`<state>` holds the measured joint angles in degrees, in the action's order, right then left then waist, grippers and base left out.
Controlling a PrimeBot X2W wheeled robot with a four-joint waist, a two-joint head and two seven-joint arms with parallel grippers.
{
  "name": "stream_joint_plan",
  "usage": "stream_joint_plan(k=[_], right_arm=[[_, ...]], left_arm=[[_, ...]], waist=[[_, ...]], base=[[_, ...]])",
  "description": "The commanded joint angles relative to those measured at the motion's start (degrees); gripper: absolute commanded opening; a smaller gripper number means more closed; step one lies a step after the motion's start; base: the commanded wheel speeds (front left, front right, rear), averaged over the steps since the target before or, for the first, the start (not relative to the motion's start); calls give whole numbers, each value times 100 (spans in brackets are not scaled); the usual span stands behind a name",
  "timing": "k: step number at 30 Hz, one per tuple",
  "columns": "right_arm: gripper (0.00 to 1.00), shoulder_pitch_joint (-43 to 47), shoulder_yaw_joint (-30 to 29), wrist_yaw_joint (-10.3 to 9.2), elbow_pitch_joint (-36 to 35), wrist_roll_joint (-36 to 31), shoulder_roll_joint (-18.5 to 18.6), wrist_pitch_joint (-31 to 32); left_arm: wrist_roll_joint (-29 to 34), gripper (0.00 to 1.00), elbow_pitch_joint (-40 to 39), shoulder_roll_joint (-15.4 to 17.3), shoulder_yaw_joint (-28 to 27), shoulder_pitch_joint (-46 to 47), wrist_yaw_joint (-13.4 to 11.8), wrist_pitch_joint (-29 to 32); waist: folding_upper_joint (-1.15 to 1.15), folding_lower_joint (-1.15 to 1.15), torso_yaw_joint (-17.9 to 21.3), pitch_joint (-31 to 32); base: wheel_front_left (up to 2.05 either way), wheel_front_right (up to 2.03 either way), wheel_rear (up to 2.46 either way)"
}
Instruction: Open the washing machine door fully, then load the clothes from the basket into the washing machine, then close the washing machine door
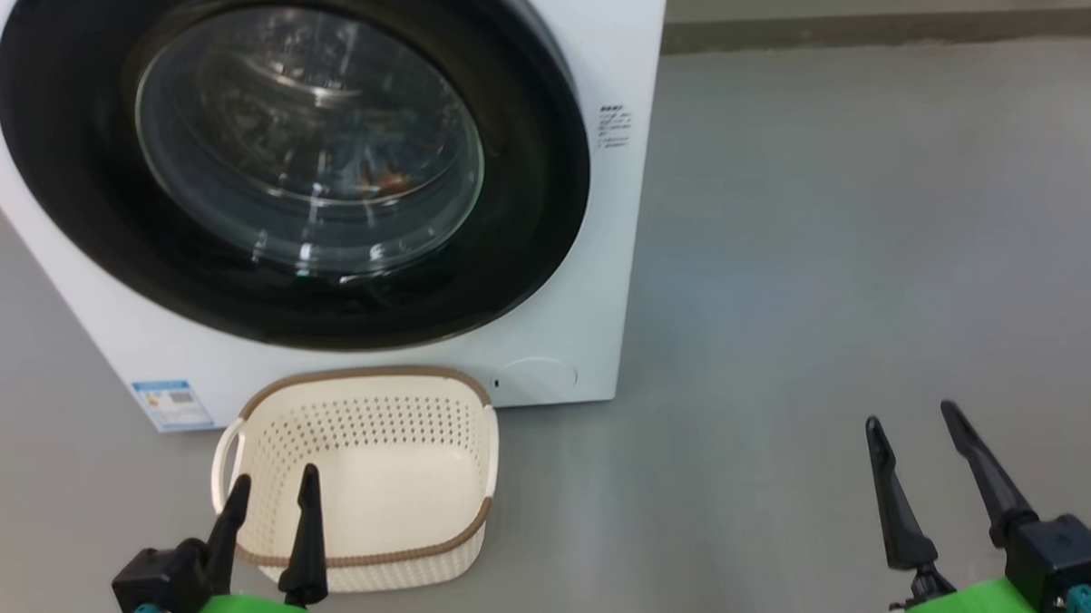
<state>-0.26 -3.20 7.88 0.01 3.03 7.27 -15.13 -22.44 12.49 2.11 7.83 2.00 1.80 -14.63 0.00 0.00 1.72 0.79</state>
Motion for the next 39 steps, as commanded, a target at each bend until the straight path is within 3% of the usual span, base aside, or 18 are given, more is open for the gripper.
stream_joint_plan(k=[1,17,39], right_arm=[[100,-3,82,-39,-168,-53,16,13],[100,332,-109,-39,-221,-174,-233,13],[100,263,-34,-39,-167,-181,-205,13]], left_arm=[[50,100,-104,76,-228,65,39,-37],[119,100,-4,76,-308,34,100,-37],[132,100,1,76,-320,24,86,-37]], waist=[[0,0,156,179],[0,0,102,233],[0,0,-194,186]], base=[[0,0,0],[0,0,0],[0,0,0]])
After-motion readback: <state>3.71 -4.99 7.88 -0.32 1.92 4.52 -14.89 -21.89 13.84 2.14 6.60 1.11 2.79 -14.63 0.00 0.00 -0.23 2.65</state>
